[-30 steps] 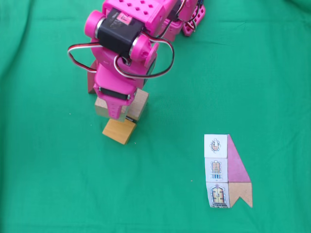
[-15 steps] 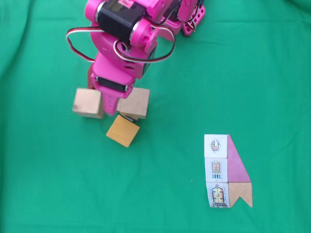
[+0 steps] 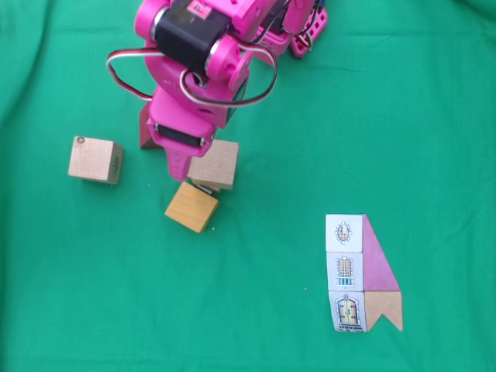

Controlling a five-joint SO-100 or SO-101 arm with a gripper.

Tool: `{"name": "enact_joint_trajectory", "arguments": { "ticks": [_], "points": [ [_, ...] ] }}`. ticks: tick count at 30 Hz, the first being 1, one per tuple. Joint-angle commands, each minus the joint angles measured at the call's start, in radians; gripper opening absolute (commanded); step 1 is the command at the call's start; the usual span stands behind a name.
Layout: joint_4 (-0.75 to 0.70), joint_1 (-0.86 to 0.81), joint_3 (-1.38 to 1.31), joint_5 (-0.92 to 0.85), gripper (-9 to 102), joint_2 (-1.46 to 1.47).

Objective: Grasp some building blocks and build the house on the picture.

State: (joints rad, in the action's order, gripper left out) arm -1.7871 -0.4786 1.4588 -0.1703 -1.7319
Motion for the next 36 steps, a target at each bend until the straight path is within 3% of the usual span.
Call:
{"name": "enact_joint_trajectory", "arguments": {
  "ticks": [1,10,19,25,32,36],
  "points": [
    [-0.114,0.008,0.063,-0.009,29,0.005],
    [-0.110,0.011,0.115,-0.026,30,0.005],
    [-0.112,0.009,0.126,-0.118,48,0.021],
    [-0.109,-0.005,0.118,-0.124,50,0.023],
    [-0.104,-0.150,0.101,-0.124,50,0.008],
    [-0.009,-0.215,0.101,-0.124,50,0.005]
  ]
}}
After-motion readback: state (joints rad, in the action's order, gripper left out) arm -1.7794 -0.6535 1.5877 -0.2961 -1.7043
